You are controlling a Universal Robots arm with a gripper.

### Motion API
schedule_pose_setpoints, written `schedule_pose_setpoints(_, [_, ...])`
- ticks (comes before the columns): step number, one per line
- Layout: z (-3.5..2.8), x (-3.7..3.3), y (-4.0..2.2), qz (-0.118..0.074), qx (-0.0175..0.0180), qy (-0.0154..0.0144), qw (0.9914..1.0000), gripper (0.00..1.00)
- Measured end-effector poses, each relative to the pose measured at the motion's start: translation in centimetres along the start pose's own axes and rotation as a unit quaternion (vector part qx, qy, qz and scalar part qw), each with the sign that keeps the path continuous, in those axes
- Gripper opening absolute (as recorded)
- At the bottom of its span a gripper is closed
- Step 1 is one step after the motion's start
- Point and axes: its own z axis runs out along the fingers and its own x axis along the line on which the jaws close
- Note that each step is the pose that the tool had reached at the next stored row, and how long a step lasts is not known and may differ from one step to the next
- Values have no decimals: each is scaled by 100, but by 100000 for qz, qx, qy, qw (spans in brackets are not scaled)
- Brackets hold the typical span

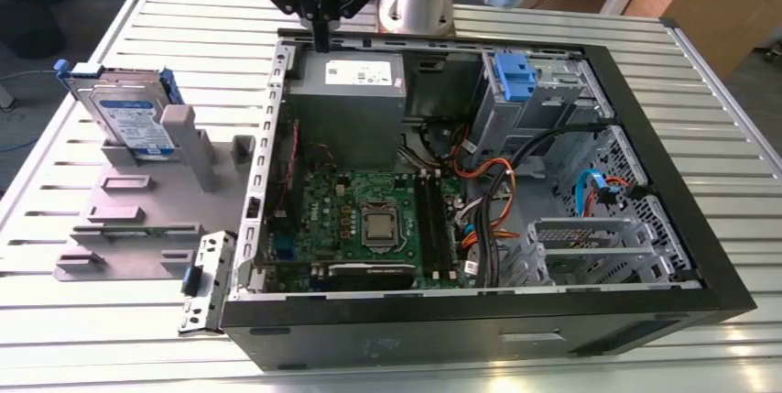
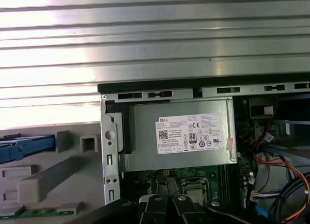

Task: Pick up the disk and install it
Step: 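Reach for the disk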

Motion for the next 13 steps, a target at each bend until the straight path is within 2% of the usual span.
schedule_pose_setpoints(13, [-5, 239, -18, 7, 3, 3, 100000, 11])
